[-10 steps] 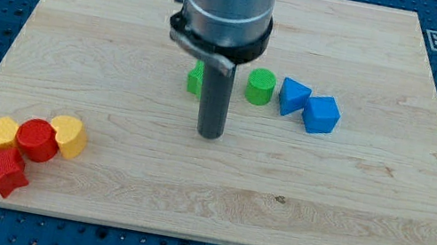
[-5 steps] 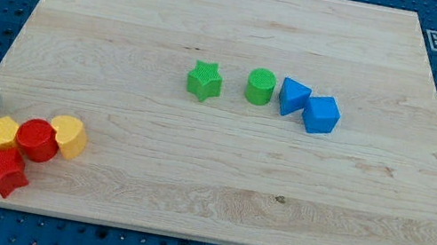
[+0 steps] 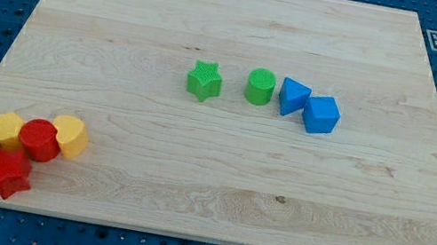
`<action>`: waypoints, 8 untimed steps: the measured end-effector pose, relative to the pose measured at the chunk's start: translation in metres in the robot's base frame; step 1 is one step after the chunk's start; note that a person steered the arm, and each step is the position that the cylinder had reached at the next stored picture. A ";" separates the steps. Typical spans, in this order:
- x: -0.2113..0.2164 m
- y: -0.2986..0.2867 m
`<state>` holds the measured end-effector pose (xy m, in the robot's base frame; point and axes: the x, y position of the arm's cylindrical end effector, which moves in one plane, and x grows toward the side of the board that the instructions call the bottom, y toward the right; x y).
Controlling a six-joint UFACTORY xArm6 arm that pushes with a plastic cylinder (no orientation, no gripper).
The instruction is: Place the yellow hexagon left to the green star
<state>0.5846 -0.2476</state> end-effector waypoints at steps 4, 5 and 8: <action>-0.058 -0.004; -0.082 -0.004; -0.075 0.018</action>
<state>0.5096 -0.2300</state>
